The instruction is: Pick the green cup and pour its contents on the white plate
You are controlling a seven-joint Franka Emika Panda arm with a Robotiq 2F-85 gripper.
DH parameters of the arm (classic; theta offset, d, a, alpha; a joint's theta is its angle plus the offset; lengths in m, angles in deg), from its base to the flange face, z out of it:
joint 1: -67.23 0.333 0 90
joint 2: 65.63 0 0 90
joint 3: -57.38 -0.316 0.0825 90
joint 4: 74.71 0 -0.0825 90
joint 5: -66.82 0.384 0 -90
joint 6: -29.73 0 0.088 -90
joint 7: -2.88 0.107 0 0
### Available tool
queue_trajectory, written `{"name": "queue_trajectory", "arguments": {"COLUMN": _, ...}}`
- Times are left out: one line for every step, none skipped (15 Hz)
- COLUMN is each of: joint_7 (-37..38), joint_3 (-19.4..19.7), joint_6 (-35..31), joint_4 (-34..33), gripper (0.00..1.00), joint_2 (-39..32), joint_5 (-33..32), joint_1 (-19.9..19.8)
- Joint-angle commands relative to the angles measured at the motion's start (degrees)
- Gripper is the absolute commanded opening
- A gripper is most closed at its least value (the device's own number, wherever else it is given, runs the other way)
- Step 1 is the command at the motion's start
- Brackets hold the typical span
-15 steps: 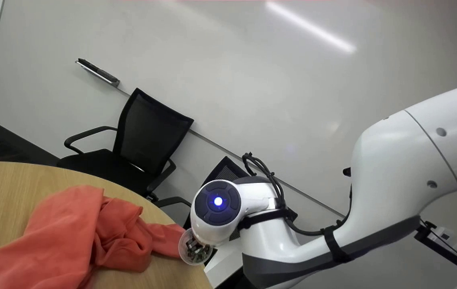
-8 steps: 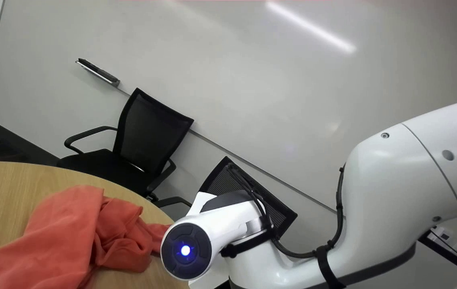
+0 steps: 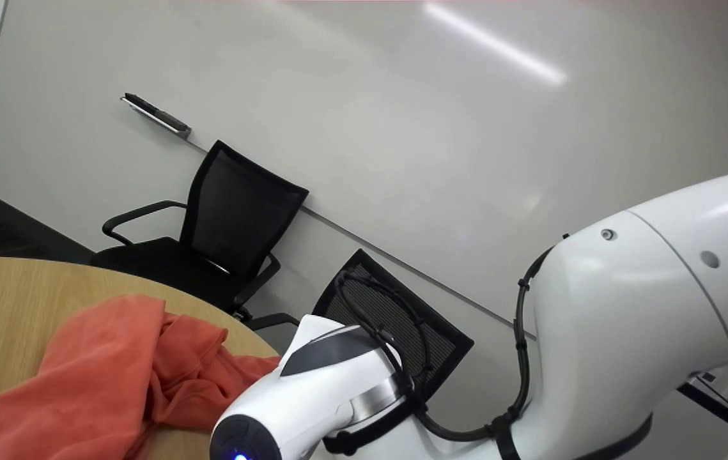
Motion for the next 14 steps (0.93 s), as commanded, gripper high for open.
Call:
{"name": "queue_trajectory", "arguments": {"joint_7": -1.4, "joint_3": -4.2, "joint_6": 8.3, "joint_4": -5.9, "gripper": 0.01, "joint_2": -4.2, "joint_5": -3.4, "joint_1": -3.1}}
{"name": "queue_trajectory", "arguments": {"joint_7": -1.7, "joint_3": -5.2, "joint_6": 10.0, "joint_4": -6.9, "gripper": 0.01, "joint_2": -5.1, "joint_5": -4.2, "joint_1": -3.7}}
{"name": "queue_trajectory", "arguments": {"joint_7": -2.0, "joint_3": -5.9, "joint_6": 11.7, "joint_4": -8.1, "gripper": 0.01, "joint_2": -6.2, "joint_5": -4.9, "joint_1": -4.0}}
{"name": "queue_trajectory", "arguments": {"joint_7": -2.4, "joint_3": -6.6, "joint_6": 13.2, "joint_4": -9.5, "gripper": 0.01, "joint_2": -7.3, "joint_5": -5.5, "joint_1": -4.3}}
{"name": "queue_trajectory", "arguments": {"joint_7": -2.8, "joint_3": -7.3, "joint_6": 14.5, "joint_4": -10.7, "gripper": 0.01, "joint_2": -8.3, "joint_5": -6.1, "joint_1": -4.6}}
{"name": "queue_trajectory", "arguments": {"joint_7": -3.3, "joint_3": -7.6, "joint_6": 15.8, "joint_4": -11.8, "gripper": 0.01, "joint_2": -9.2, "joint_5": -6.6, "joint_1": -4.6}}
{"name": "queue_trajectory", "arguments": {"joint_7": -3.7, "joint_3": -8.0, "joint_6": 17.0, "joint_4": -12.8, "gripper": 0.01, "joint_2": -9.9, "joint_5": -7.2, "joint_1": -4.6}}
{"name": "queue_trajectory", "arguments": {"joint_7": -4.3, "joint_3": -8.3, "joint_6": 18.3, "joint_4": -13.9, "gripper": 0.01, "joint_2": -10.8, "joint_5": -7.7, "joint_1": -4.6}}
{"name": "queue_trajectory", "arguments": {"joint_7": -5.3, "joint_3": -8.5, "joint_6": 19.7, "joint_4": -15.1, "gripper": 0.01, "joint_2": -11.7, "joint_5": -8.1, "joint_1": -4.4}}
{"name": "queue_trajectory", "arguments": {"joint_7": -6.0, "joint_3": -8.7, "joint_6": 20.9, "joint_4": -16.2, "gripper": 0.01, "joint_2": -12.4, "joint_5": -8.5, "joint_1": -4.3}}
{"name": "queue_trajectory", "arguments": {"joint_7": -6.7, "joint_3": -8.9, "joint_6": 21.8, "joint_4": -16.7, "gripper": 0.01, "joint_2": -12.8, "joint_5": -8.9, "joint_1": -4.3}}
{"name": "queue_trajectory", "arguments": {"joint_7": -7.5, "joint_3": -9.0, "joint_6": 22.6, "joint_4": -17.1, "gripper": 0.01, "joint_2": -13.2, "joint_5": -9.3, "joint_1": -4.3}}
{"name": "queue_trajectory", "arguments": {"joint_7": -8.2, "joint_3": -9.1, "joint_6": 23.3, "joint_4": -17.8, "gripper": 0.01, "joint_2": -13.7, "joint_5": -9.7, "joint_1": -4.4}}
{"name": "queue_trajectory", "arguments": {"joint_7": -9.2, "joint_3": -9.0, "joint_6": 24.1, "joint_4": -18.4, "gripper": 0.01, "joint_2": -14.3, "joint_5": -10.1, "joint_1": -4.3}}
